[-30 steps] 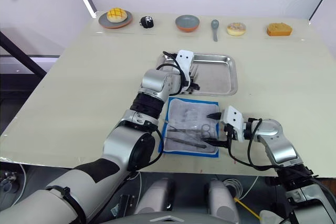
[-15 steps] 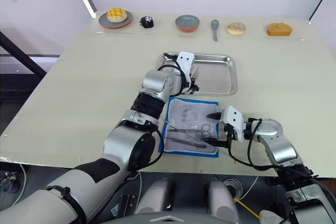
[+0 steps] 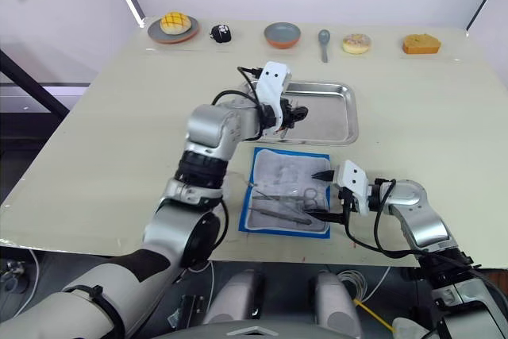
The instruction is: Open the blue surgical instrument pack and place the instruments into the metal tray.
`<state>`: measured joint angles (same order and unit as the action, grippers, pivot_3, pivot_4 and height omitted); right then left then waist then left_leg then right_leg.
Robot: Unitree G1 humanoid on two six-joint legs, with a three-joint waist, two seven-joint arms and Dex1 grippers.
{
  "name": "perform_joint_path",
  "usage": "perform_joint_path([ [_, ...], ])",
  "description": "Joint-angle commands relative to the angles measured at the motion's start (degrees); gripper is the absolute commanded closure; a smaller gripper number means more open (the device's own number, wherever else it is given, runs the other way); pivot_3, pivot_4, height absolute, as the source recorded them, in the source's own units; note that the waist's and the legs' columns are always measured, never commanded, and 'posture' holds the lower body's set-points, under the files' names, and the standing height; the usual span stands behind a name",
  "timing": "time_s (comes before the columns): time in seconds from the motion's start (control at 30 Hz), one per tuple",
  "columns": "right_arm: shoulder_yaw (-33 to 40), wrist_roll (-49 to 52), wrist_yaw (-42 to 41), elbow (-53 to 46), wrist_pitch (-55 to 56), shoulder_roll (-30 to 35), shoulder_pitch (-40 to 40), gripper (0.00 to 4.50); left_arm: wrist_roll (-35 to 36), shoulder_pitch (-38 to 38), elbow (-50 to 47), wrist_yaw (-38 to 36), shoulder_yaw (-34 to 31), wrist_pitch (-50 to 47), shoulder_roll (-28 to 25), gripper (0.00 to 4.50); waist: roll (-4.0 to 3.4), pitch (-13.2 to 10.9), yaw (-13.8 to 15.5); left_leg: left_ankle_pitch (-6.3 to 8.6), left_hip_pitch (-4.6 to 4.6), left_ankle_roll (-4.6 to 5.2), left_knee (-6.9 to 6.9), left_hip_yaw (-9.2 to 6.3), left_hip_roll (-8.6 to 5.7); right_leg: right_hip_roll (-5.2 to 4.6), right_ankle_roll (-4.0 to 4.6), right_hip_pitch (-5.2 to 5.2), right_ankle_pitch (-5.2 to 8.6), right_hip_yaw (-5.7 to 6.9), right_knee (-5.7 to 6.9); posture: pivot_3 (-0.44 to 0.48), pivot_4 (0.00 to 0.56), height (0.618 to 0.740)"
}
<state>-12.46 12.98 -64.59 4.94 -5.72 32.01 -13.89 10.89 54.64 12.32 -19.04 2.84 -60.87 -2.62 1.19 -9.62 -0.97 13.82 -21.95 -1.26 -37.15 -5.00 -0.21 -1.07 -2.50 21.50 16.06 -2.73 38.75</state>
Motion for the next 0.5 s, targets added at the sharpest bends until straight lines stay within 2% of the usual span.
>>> perform_joint_path([
  [0.03,-1.2,-1.9,-0.3,3.6,-2.6,1.4,2.2,0.00,5.0,-6.9,-15.0,-12.6,4.3,5.2,-7.0,1.96,-0.01,0.0,0.0,0.00,0.00,0.00,0.00,0.00,0.01,0.00,0.02,0.00,-0.01,0.00,-0.01,0.000,0.150,0.740],
  [0.1,-1.1,-1.8,-0.4,3.7,-2.5,1.5,2.1,0.00,6.8,-9.7,-18.8,-17.3,5.7,6.9,-10.5,1.96,-0.02,0.0,0.2,-0.01,-0.01,-0.02,0.00,-0.01,0.16,0.00,0.20,0.01,-0.11,0.02,-0.01,0.000,0.150,0.740],
  [0.23,-0.7,-1.3,-0.6,3.5,-2.4,1.7,2.2,0.00,13.7,-18.3,-25.5,-29.0,2.1,13.9,-17.2,1.96,-0.04,0.0,0.2,0.04,0.00,0.07,-0.02,0.01,0.24,0.00,0.20,-0.04,-0.10,0.03,-0.09,0.000,0.150,0.740],
  [0.3,-0.5,-1.2,-0.7,3.4,-2.4,1.8,2.4,0.00,13.1,-21.6,-26.1,-31.4,1.5,21.5,-18.9,1.96,-0.04,0.0,0.3,0.08,-0.01,0.16,-0.01,0.01,0.28,0.01,0.23,-0.04,-0.10,0.04,-0.15,0.000,0.150,0.740],
  [0.4,-0.1,-0.8,-0.6,2.7,-2.5,2.2,2.9,0.00,15.9,-25.5,-25.8,-39.4,0.4,22.5,-25.5,1.96,-0.06,0.0,0.3,0.11,-0.02,0.21,-0.01,0.01,0.30,0.04,0.25,-0.04,-0.11,0.03,-0.21,0.000,0.150,0.740],
  [0.5,0.6,-0.1,-0.3,1.7,-3.1,2.5,3.5,0.00,20.5,-28.8,-24.4,-46.4,-3.8,25.6,-29.9,1.96,-0.08,0.0,0.4,0.12,-0.03,0.23,0.01,0.01,0.33,0.06,0.27,-0.03,-0.09,0.05,-0.23,0.000,0.150,0.740],
])
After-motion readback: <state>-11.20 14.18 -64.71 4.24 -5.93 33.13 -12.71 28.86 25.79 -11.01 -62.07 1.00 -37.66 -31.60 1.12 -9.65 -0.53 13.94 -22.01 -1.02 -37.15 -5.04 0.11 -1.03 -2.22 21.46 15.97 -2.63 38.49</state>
